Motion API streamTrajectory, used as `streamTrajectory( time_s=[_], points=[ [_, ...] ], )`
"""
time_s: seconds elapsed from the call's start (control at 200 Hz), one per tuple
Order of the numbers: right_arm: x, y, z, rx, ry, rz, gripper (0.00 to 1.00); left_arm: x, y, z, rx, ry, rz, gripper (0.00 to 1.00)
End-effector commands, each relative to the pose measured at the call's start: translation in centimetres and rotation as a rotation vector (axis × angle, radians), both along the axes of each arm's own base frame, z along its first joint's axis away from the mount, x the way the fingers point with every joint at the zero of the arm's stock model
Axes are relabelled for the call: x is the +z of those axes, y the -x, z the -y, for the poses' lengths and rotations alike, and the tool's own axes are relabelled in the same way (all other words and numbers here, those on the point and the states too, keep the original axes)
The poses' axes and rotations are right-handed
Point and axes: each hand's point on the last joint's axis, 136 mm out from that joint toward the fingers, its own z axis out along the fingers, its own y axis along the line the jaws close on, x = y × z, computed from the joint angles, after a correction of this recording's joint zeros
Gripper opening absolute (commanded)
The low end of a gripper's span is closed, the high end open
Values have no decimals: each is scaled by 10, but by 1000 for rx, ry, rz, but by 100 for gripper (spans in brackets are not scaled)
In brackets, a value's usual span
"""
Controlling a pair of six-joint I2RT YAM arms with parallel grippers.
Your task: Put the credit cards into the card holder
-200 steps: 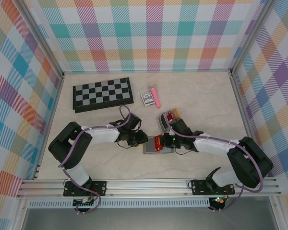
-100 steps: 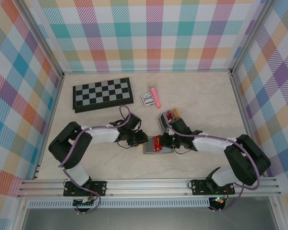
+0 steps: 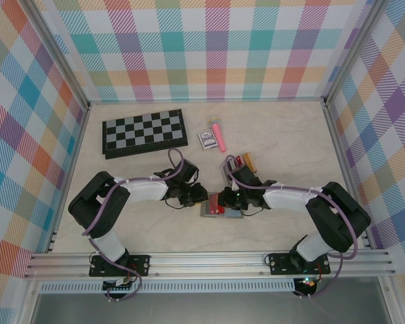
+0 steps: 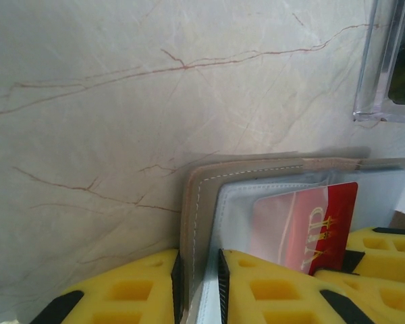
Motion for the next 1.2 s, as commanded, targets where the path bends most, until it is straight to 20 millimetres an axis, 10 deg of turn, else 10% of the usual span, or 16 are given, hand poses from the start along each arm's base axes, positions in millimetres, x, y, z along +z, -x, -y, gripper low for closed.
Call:
streamTrajectory(
  time_s=[0.0, 0.8, 1.195],
  points=[
    [5, 6, 7, -4, 50, -22, 27, -7, 7, 4, -13, -3, -22, 22],
    [21, 1, -39, -56, -121, -152, 21, -3, 10, 6, 72, 69, -34, 20],
    [75, -22, 30, -33, 219, 135, 56, 24, 1, -19, 127, -20, 86, 26]
  ],
)
